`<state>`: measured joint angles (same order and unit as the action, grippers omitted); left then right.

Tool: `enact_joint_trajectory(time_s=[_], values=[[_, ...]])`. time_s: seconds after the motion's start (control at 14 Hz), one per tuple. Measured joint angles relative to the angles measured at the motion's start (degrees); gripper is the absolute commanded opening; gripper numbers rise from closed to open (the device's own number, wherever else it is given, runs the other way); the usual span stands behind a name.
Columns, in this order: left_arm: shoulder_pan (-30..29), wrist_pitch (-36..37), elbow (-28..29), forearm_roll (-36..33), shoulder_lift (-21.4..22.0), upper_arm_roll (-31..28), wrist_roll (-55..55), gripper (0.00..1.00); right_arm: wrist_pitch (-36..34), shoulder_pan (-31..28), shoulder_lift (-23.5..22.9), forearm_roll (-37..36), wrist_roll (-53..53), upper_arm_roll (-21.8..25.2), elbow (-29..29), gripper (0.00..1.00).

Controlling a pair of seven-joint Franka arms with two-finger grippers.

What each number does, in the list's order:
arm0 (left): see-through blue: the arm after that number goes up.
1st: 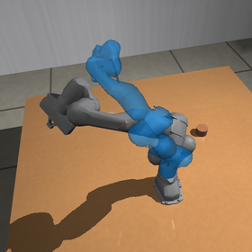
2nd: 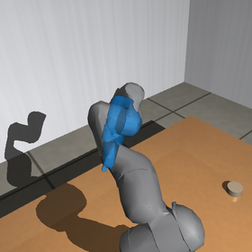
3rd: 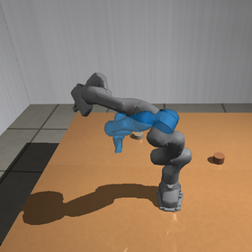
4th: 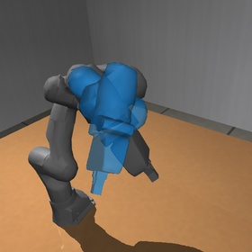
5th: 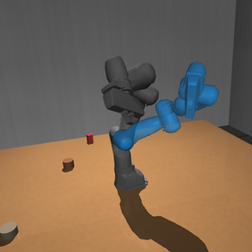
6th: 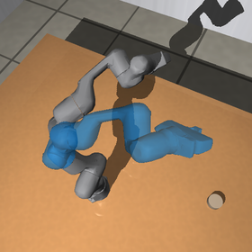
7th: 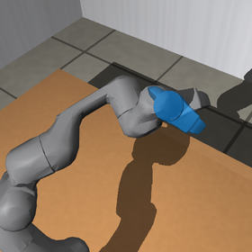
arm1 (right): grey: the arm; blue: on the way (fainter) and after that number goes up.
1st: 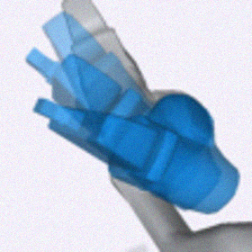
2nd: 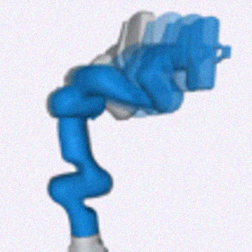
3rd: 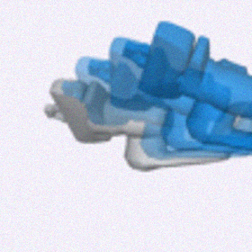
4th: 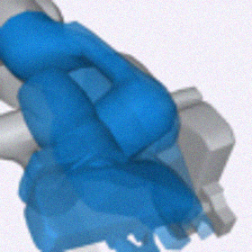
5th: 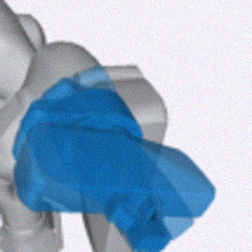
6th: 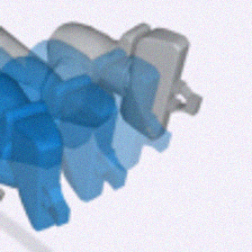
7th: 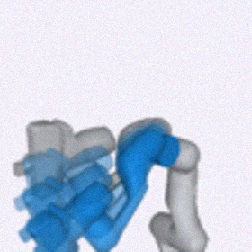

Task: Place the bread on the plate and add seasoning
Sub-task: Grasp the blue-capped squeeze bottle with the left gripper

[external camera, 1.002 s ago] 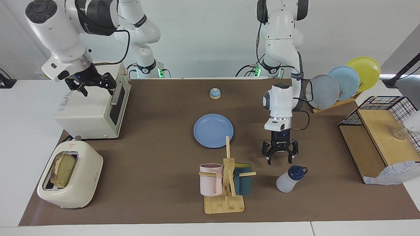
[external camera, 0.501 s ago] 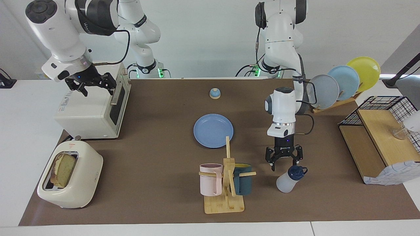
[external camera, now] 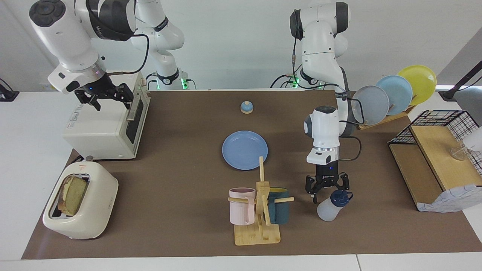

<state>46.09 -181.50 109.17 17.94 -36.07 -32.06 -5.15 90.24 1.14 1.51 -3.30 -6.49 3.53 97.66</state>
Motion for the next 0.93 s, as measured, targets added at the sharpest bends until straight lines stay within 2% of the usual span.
enact_joint_trajectory(time_s=[0.93], values=[[-1.72, 1.54, -2.36, 0.0, -1.22, 0.14, -1.48, 1.0, 0.0, 0.0, 0.0, 0.0, 0.0, 0.0, 0.0, 1.0]])
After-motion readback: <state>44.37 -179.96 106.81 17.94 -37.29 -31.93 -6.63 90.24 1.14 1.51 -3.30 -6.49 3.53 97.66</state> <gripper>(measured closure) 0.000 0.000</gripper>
